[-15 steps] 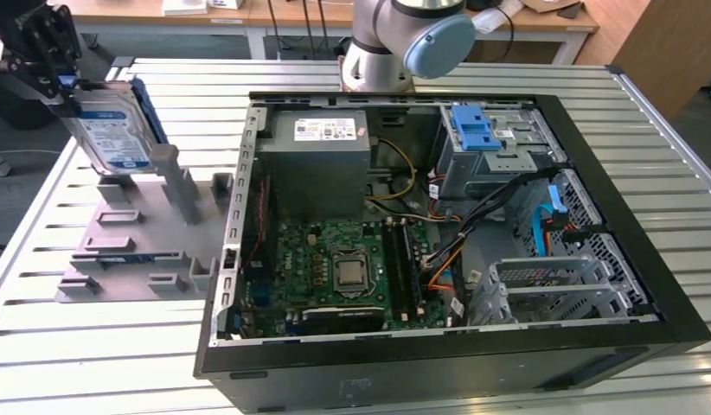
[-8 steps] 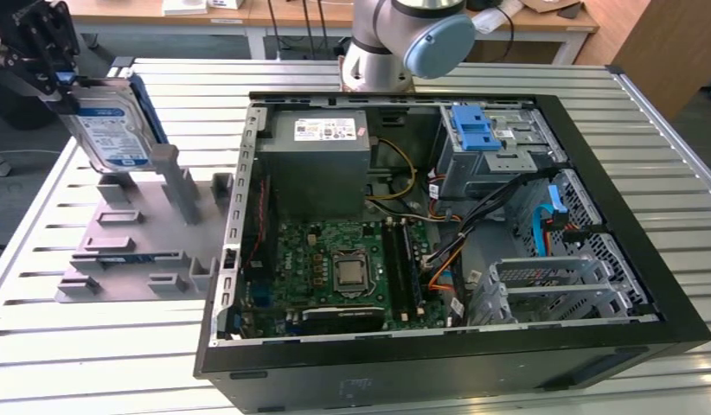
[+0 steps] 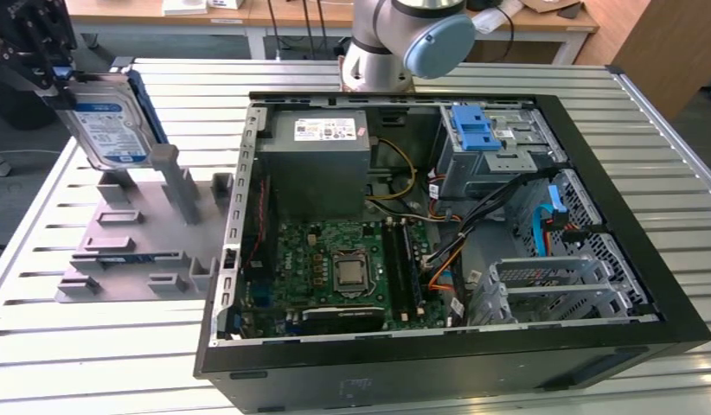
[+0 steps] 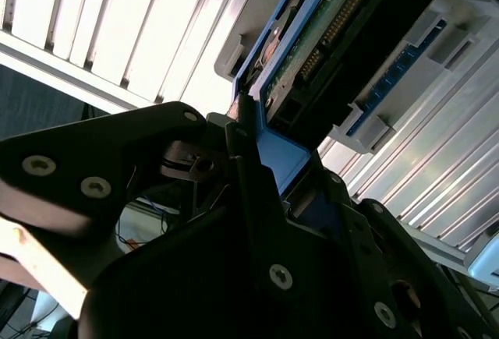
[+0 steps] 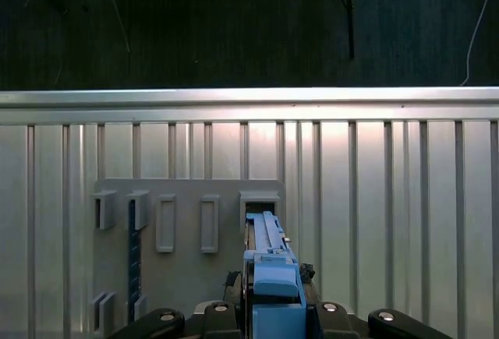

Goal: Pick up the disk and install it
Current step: 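Pick up the disk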

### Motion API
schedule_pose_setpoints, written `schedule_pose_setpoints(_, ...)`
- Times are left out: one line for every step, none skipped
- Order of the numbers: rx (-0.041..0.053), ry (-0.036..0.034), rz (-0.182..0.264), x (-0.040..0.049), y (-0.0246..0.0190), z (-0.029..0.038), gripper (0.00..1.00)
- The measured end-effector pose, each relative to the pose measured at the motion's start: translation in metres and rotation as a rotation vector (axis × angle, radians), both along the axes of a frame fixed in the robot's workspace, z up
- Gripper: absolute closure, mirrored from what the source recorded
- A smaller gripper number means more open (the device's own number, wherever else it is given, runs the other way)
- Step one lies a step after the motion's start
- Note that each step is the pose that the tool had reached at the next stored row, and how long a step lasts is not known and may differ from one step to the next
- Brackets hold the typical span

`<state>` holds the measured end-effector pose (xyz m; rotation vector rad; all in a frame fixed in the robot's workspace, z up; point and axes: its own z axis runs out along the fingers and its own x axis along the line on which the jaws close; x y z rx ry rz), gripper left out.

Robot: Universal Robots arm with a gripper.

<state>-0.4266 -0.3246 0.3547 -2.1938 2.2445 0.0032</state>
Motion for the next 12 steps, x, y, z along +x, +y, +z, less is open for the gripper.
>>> schedule_pose_setpoints(0.0,-0.0001,0.0,0.0,0.0,0.0007,0.64)
schedule_pose_setpoints(0.0,0.0,0.0,0.0,0.0,0.0015,0.64)
schedule_pose_setpoints(0.0,0.0,0.0,0.0,0.0,0.0022,0.64)
schedule_pose_setpoints(0.0,0.0,0.0,0.0,0.0,0.0029,0.64)
schedule_pose_setpoints(0.0,-0.0001,0.0,0.0,0.0,0.0036,0.64)
schedule_pose_setpoints(0.0,0.0001,0.0,0.0,0.0,0.0044,0.64)
schedule_pose_setpoints(0.0,0.0,0.0,0.0,0.0,0.0051,0.64)
schedule_pose_setpoints(0.0,-0.0001,0.0,0.0,0.0,0.0058,0.64)
schedule_pose_setpoints(0.0,0.0001,0.0,0.0,0.0,0.0066,0.64)
schedule_pose_setpoints(0.0,0.0001,0.0,0.0,0.0,0.0073,0.64)
schedule_pose_setpoints(0.0,0.0,0.0,0.0,0.0,0.008,0.64)
schedule_pose_setpoints(0.0,0.0,0.0,0.0,0.0,0.0086,0.64)
